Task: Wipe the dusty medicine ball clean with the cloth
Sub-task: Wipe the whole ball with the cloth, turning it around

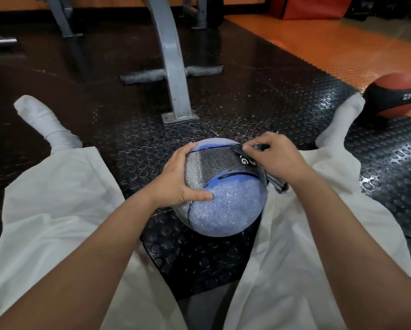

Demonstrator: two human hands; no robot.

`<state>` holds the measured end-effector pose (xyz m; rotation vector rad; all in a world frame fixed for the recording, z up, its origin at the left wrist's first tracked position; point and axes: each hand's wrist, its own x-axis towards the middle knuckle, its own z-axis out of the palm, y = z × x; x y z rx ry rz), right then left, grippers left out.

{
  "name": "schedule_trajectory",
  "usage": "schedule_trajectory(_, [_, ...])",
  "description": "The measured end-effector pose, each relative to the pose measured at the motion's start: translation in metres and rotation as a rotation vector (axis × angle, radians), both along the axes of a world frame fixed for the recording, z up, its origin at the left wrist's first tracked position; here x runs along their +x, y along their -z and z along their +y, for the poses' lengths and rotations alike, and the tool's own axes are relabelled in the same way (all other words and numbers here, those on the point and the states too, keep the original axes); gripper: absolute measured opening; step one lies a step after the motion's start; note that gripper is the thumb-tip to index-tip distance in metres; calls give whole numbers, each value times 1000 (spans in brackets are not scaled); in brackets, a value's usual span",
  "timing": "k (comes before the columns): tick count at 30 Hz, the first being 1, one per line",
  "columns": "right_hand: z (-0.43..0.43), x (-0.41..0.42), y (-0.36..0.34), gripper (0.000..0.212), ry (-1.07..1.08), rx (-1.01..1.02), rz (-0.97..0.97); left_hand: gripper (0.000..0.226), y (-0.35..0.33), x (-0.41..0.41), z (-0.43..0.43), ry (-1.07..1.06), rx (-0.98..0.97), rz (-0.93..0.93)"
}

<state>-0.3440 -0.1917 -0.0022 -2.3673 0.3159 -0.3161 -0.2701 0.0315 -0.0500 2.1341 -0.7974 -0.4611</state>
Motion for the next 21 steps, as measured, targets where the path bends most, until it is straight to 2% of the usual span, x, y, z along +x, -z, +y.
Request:
schedule_trajectory(2, [-3,-1,0,13,17,-12,19,131,1,-1,0,-1,1,-2])
schedule_trajectory(3, [-1,0,-2,9,21,-64,30,131,0,-1,0,0,3,-2])
schedule_trajectory(6, [17,9,-8,15,3,-261,-3,133,-1,0,1,-3,14,-12])
schedule_trajectory(13, [86,22,-13,23,-167,-637,-93,140,1,4,11,-8,45,-25])
schedule_trajectory(15, [86,21,-12,24,-181,-608,-102,145,2,5,18,-20,51,-14])
schedule_trajectory(17, [77,18,-9,22,-161,-495,-110,148,3,5,24,-33,45,4])
schedule_trajectory(21, [45,10,0,19,17,-227,-61,149,6,5,31,-37,42,33])
